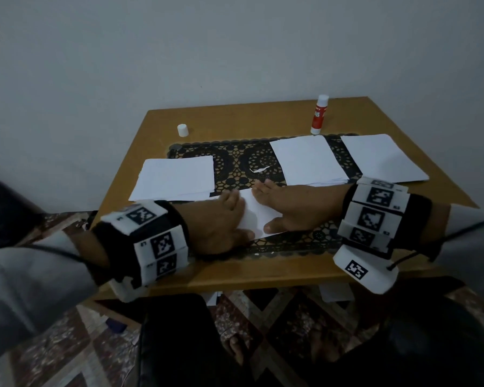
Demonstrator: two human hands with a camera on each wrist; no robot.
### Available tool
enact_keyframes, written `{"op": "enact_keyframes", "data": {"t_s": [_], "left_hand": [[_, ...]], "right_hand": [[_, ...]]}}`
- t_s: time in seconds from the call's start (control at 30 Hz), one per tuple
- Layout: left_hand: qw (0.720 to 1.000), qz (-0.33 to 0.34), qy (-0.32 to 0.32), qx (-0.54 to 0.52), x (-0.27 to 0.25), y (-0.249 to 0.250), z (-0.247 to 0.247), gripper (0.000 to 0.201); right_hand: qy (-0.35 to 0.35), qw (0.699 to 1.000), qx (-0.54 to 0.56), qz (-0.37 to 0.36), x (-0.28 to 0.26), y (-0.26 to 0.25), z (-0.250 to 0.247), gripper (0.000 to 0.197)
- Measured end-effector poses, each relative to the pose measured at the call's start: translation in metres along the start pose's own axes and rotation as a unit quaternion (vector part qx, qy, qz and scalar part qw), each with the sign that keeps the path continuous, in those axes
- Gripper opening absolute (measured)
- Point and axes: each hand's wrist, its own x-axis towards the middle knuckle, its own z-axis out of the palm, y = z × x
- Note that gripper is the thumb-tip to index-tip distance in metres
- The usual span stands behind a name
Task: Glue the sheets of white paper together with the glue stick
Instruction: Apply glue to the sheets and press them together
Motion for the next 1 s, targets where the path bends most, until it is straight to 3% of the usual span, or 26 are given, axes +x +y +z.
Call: {"op": "enact_keyframes", "data": {"t_s": [0.1,0.2,0.33,0.47,0.63,0.73,0.77,0.9,1.0], "left_hand": [[0.999,0.03,-0.007,-0.016,0.003,0.003,-0.003,0.074],[1.0,0.003,0.016,-0.009,-0.001,0.001,-0.001,0.075],[0.995,0.096,0.006,0.034,-0.023,0.015,0.02,0.08],[0.998,0.038,-0.01,0.043,-0.037,-0.002,0.028,0.088],[0.996,0.05,-0.057,0.045,-0.059,-0.003,0.041,0.092],[0.999,-0.016,-0.032,0.026,-0.053,-0.022,0.038,0.101],[0.999,-0.01,-0.028,0.025,-0.052,-0.021,0.037,0.103],[0.998,0.051,-0.033,0.003,-0.051,-0.001,0.034,0.095],[1.0,-0.016,0.007,-0.019,-0.034,-0.016,0.024,0.083]], "right_hand": [[0.007,1.0,0.011,-0.002,0.0,0.002,0.0,0.086],[0.006,1.0,0.015,-0.003,-0.001,0.001,0.0,0.084],[0.013,1.0,0.015,-0.004,-0.002,0.003,0.003,0.083],[0.007,1.0,0.021,-0.009,-0.002,0.004,0.004,0.081],[0.009,0.999,0.028,-0.014,-0.003,0.004,0.003,0.08],[0.007,0.999,0.029,-0.019,-0.004,0.003,0.003,0.081],[0.007,0.999,0.028,-0.02,-0.004,0.003,0.004,0.081],[0.008,0.999,0.028,-0.02,-0.003,0.004,0.003,0.081],[0.012,0.999,0.025,-0.021,-0.002,0.003,0.002,0.082]]}}
